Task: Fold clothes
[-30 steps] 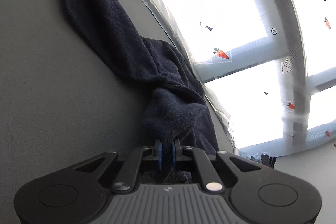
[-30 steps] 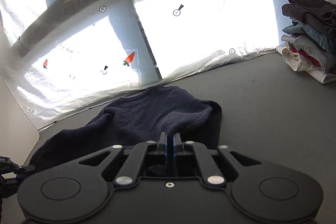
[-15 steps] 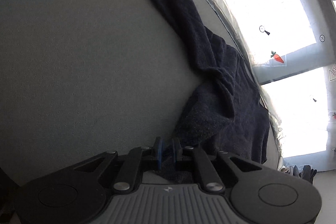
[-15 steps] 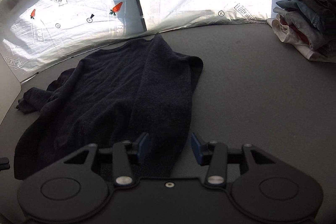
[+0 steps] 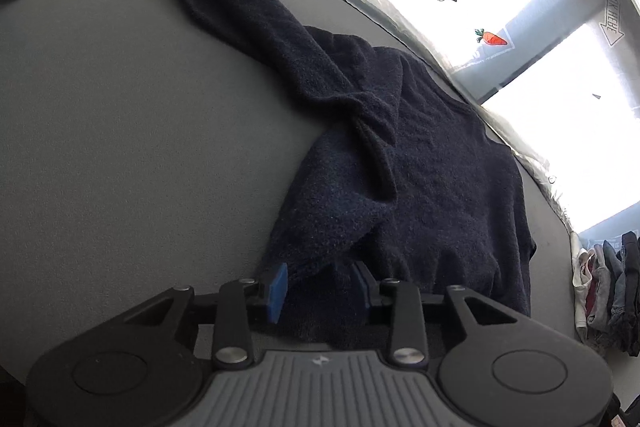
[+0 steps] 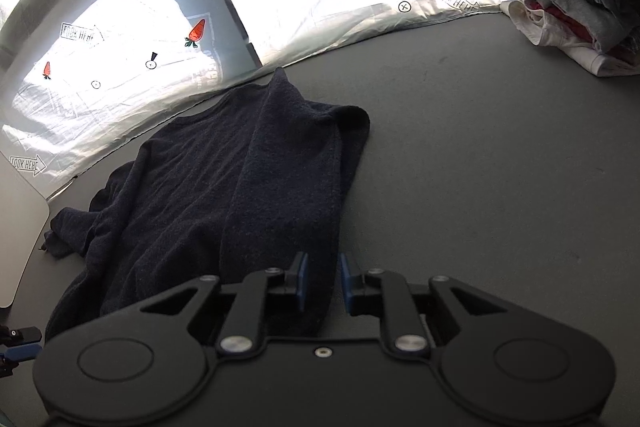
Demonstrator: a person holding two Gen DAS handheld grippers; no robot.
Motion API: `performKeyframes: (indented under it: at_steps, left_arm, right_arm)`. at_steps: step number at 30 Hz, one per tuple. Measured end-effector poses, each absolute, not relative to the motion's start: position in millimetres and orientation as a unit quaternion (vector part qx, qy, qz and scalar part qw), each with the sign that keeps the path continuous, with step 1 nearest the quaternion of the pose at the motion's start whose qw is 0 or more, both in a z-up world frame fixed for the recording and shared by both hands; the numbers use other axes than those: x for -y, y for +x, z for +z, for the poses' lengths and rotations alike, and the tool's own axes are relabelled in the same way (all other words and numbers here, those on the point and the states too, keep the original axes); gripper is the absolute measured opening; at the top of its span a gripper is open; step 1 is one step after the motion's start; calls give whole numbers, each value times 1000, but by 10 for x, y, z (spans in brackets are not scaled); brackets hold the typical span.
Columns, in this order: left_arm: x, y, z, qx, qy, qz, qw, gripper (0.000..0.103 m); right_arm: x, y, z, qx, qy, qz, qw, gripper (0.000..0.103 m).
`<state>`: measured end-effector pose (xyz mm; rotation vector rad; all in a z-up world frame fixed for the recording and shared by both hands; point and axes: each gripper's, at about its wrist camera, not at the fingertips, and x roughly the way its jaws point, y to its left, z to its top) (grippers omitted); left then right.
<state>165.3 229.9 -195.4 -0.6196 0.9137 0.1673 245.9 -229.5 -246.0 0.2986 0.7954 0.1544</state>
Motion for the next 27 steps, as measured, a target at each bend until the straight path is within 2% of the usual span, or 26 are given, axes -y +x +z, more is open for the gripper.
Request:
performKeyframes:
  at_steps: [7,12,14,15,16,18,24,25,27]
  left_arm:
    - [-1885,2186,-2080,-460,-111,62,879,50]
    - [-1771,2397,-2245,-475,-63,52,876,54]
    - [-1864,2397,-2268,-467,-89,62,878,44]
    - [-1941,2386,-2266,-463,-109,68,877,21]
    - [-2076,2359,-2246,-456,-146,79,875,14]
    - [-2351,2274,-2209,-432,-219,100,869,10]
    - [-3337,1961,-2402,-383,-430,209,790,12]
    - [-3439,1907,-2443,-377,-450,223,778,17]
    - [-3506,1828,-2432,-380,-436,262,773,15]
  right_arm:
    - [2277,2521,-2541,-404,133,76,902,20]
    - [2269,2519,-2603,-417,133,68,896,24]
    - [2267,2527,-2615,-419,137,65,895,24]
    - [2264,2533,-2617,-419,138,62,895,24]
    - [2258,2538,-2616,-418,138,62,896,24]
    - [2239,2550,-2615,-418,138,60,896,24]
    - [2125,2605,-2656,-427,127,68,893,24]
    - [2107,2613,-2661,-428,125,68,892,24]
    - [2101,2624,-2652,-428,121,68,893,24]
